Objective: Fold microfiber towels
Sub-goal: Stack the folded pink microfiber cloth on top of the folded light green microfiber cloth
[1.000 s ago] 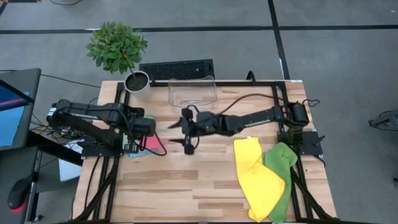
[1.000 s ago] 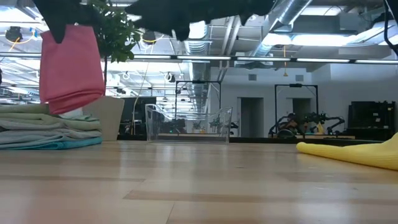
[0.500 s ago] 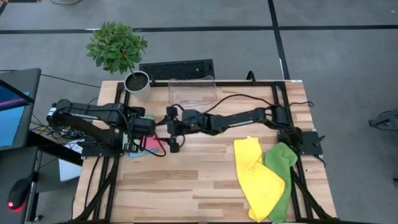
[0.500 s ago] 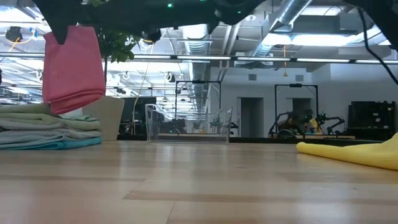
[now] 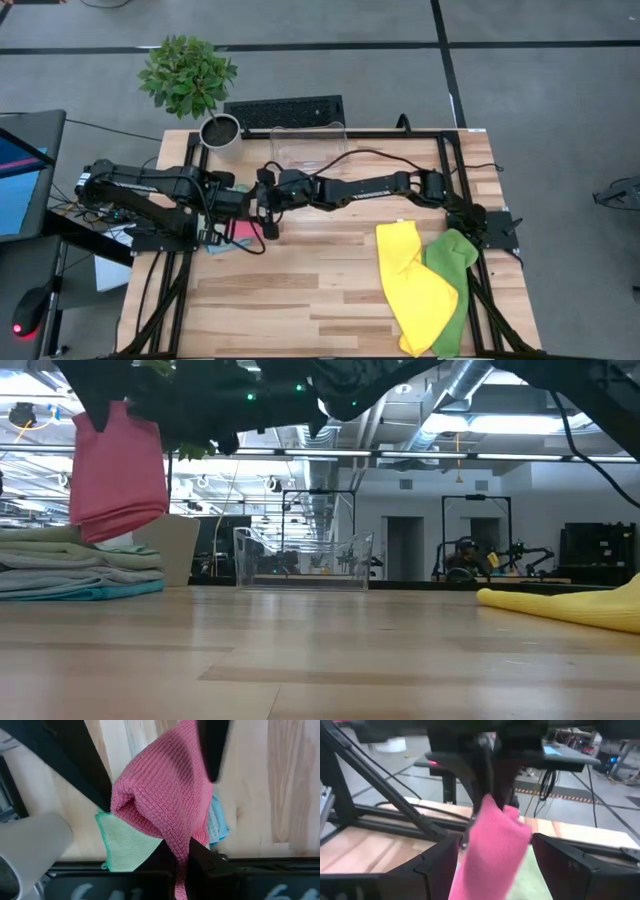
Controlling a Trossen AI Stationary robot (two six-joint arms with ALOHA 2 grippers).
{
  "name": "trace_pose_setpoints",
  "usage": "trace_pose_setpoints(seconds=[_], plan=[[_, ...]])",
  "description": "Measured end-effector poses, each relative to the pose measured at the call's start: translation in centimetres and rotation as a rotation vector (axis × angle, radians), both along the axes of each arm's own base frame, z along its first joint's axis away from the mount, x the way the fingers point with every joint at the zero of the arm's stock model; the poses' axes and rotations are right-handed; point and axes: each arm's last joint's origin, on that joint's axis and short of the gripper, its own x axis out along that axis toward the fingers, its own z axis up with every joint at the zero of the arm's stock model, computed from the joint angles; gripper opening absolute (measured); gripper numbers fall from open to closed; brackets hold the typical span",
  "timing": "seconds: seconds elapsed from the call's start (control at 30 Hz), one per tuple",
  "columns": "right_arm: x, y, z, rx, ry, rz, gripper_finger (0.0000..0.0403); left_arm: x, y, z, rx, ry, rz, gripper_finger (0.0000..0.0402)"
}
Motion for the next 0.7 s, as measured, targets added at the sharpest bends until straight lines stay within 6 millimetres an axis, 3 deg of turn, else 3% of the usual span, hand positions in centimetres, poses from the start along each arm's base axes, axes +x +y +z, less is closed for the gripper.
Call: trace_pose_setpoints(seconds=[0.2, 0.53, 0.63, 0.7], plan=[[0.05, -0.01, 0.32, -0.011, -0.020, -0.006, 0.0258, 0.00, 0.03, 0.01, 0.011, 0.004, -0.032, 0.0000], [0.20, -0.54, -0.11, -0.004, -0.010, 0.011, 0.0116, 0.01, 0.11, 0.02, 0.039, 0.002, -0.038, 0.0000], [0.22, -0.46, 0.02, -0.005, -0.014, 0.013, 0.0046, 0.02, 0.18, 0.04, 0.068, 0.000, -0.047, 0.0000], [0.23, -0.46, 0.02, -0.008, -0.015, 0.012, 0.0020, 0.03, 0.25, 0.06, 0.091, -0.005, -0.034, 0.0000]])
